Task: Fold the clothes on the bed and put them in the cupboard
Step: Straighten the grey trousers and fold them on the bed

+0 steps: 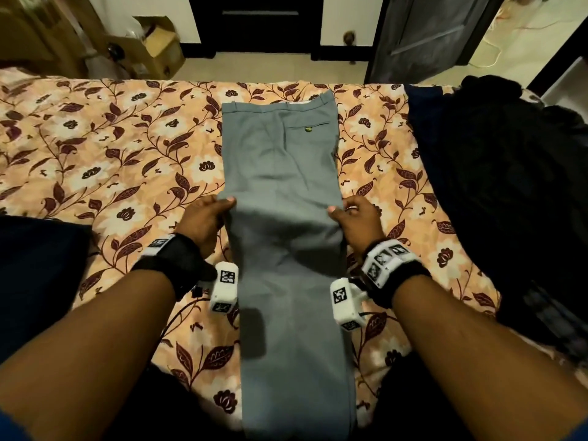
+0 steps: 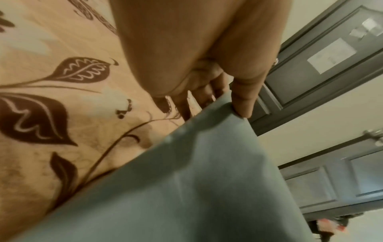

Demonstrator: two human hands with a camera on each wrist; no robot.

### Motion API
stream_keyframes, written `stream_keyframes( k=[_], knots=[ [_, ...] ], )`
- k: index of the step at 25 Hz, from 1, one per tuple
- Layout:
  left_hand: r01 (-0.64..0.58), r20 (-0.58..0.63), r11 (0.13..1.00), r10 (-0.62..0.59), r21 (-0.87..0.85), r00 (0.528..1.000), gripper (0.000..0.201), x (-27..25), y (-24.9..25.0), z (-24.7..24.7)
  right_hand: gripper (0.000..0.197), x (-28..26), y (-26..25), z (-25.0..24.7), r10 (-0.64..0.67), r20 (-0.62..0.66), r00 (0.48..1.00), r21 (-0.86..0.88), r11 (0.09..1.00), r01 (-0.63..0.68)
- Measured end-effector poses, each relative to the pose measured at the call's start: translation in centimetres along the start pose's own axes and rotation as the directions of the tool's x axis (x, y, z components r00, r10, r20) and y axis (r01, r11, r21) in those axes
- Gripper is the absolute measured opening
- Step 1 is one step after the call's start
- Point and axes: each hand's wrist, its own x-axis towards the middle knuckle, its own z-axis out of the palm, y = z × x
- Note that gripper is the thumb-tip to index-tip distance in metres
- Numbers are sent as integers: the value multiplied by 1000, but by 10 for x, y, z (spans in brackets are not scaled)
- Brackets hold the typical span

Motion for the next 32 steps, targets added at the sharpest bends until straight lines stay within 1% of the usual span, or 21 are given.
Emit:
stream_keyframes(
  k=[2, 4, 6, 8, 10, 11, 12, 13, 14, 15, 16, 17, 18, 19, 20, 22, 24, 27, 29, 30, 32],
  knots=[
    [7, 43, 993, -2, -117, 999, 21, -10, -1, -8, 14, -11, 4, -13, 46, 11, 999, 42, 998, -46],
    [143, 67, 985, -137, -101, 988, 45, -39, -8, -14, 17, -36, 6, -24, 219, 125, 968, -11, 976, -220],
    [284, 125, 957, -276, -51, 953, 59, -81, -23, -20, 7, -81, -4, -39, 347, 221, 911, -34, 937, -349],
    [437, 218, 899, -422, -24, 880, 48, -138, -31, -33, 7, -136, -21, -66, 441, 356, 824, -73, 892, -446],
    [546, 346, 825, -559, 145, 753, 34, -185, -31, -48, 13, -175, -33, -91, 507, 502, 701, -161, 851, -501],
    [548, 365, 775, -632, 316, 683, 33, -190, -30, -59, 18, -177, -34, -98, 540, 487, 686, -193, 833, -519],
    [522, 301, 720, -678, 458, 671, 38, -183, -28, -67, 26, -168, -32, -101, 563, 430, 705, -202, 822, -533],
    [504, 195, 696, -665, 511, 721, 46, -170, -29, -71, 34, -154, -29, -98, 570, 327, 754, -220, 822, -526],
    [484, 81, 726, -591, 488, 803, 50, -152, -30, -70, 36, -134, -22, -92, 540, 209, 815, -219, 838, -499],
    [442, -10, 802, -479, 402, 878, 48, -130, -33, -66, 35, -109, -14, -82, 490, 129, 862, -210, 863, -459],
    [369, -69, 870, -367, 327, 927, 41, -103, -37, -59, 36, -81, -2, -72, 443, 84, 893, -183, 887, -423],
    [308, -111, 911, -288, 274, 951, 34, -79, -41, -51, 44, -53, 10, -61, 409, 57, 911, -137, 907, -399],
    [263, -143, 934, -234, 241, 962, 32, -54, -45, -46, 60, -27, 22, -52, 388, 30, 921, -101, 918, -384],
    [265, -176, 945, -232, 194, 957, 37, -32, -51, -42, 75, -9, 27, -44, 368, 6, 930, -93, 926, -366],
    [288, -202, 944, -255, 161, 946, 41, -15, -55, -39, 81, 5, 31, -37, 333, -3, 943, -105, 938, -332],
    [281, -199, 949, -251, 142, 948, 35, -2, -55, -38, 59, 13, 25, -22, 302, 63, 951, -93, 951, -296],
    [250, -76, 964, -244, 88, 967, 30, -11, -42, -34, 39, 4, 12, -14, 288, 170, 942, -10, 957, -291],
    [271, 240, 957, -241, -101, 940, 44, -66, -20, -36, 37, -50, -13, -32, 221, 354, 909, 218, 925, -310],
    [184, 303, 981, -160, -53, 940, 52, -100, -12, -44, 42, -88, -27, -56, 174, 494, 852, 264, 904, -337],
    [124, 298, 992, -114, -16, 948, 56, -112, -2, -46, 46, -99, -35, -69, 149, 551, 821, 240, 914, -327],
    [7, 361, 1000, -9, 9, 932, 74, -109, 33, -40, 44, -93, -71, -76, 112, 606, 788, 120, 966, -230]
  ],
)
